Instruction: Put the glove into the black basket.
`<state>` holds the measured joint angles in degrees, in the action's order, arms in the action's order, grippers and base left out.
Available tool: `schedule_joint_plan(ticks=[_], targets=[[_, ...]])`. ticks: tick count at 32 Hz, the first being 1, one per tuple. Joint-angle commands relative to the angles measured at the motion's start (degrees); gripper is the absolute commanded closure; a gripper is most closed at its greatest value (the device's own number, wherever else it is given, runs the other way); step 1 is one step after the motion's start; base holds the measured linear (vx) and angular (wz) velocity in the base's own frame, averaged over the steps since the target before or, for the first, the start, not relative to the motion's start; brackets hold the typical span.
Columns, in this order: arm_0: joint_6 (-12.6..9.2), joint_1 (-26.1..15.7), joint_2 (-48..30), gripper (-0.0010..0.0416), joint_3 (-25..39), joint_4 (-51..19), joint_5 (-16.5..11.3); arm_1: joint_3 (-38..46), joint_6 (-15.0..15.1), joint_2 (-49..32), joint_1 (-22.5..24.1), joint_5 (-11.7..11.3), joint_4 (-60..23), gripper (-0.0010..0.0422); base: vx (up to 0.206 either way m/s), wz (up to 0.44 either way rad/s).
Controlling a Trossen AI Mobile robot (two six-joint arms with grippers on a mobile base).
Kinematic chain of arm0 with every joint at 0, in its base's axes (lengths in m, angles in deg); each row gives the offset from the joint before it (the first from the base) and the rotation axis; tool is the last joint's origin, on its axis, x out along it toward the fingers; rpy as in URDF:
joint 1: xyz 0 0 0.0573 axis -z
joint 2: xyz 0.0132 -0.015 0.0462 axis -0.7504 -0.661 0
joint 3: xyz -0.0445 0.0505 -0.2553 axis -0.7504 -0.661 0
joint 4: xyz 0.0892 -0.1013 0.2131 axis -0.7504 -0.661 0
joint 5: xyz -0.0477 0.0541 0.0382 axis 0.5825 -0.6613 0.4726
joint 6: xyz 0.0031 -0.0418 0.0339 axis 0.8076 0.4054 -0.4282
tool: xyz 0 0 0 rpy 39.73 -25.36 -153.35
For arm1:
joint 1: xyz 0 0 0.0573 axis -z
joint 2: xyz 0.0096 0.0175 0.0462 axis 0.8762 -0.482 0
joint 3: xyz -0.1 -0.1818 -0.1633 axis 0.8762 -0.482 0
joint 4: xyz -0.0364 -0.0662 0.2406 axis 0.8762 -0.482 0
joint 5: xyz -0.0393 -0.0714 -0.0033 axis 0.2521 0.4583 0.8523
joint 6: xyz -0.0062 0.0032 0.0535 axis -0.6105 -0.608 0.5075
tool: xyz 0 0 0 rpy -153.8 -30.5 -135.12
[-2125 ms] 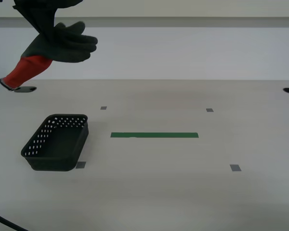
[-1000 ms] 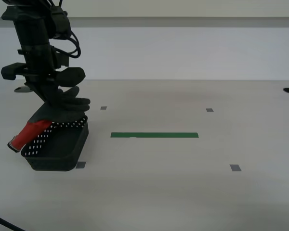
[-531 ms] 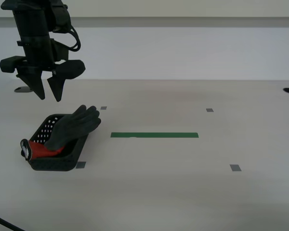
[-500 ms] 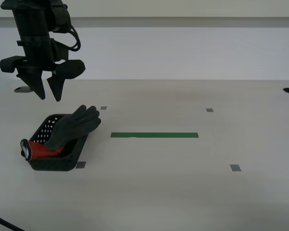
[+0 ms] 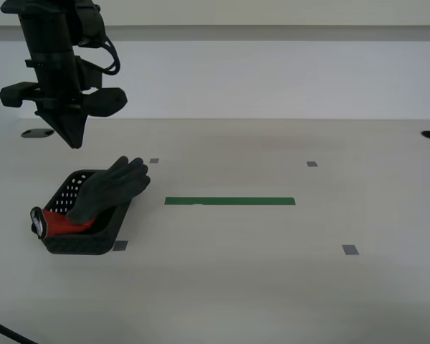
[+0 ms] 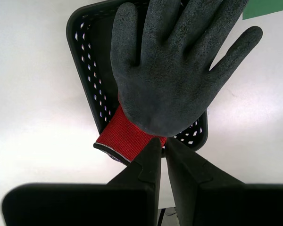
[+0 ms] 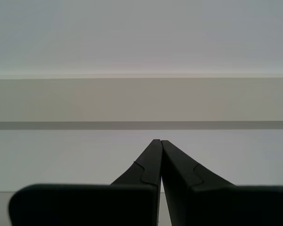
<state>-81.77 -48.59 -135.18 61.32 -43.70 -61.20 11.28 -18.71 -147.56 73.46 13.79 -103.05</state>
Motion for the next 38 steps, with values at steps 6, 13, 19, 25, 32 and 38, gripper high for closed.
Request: schedule_joint_plan(ticks=[6,13,19,25,32,38], targets=[[0.0,0.0,0.0,0.0405,0.0,0.2,0.1,0.0,-0.1,0.0,0.0,0.0,0.6,0.0399,0.000,0.000],[0.0,0.0,0.0,0.0405,0.0,0.2,0.1,0.0,-0.1,0.0,0.0,0.0,1.1,0.0399,0.000,0.000],[0.0,0.0,0.0,0.0405,0.0,0.2,0.1,0.0,-0.1,0.0,0.0,0.0,1.3,0.0399,0.000,0.000],[0.0,0.0,0.0,0.0405,0.0,0.2,0.1,0.0,-0.1,0.0,0.0,0.0,1.7,0.0399,0.000,0.000],[0.0,0.0,0.0,0.0405,0.0,0.2,0.1,0.0,-0.1,0.0,0.0,0.0,2.2,0.0399,0.000,0.000],[0.0,0.0,0.0,0.0405,0.0,0.2,0.1,0.0,-0.1,0.0,0.0,0.0,2.5,0.0399,0.000,0.000]])
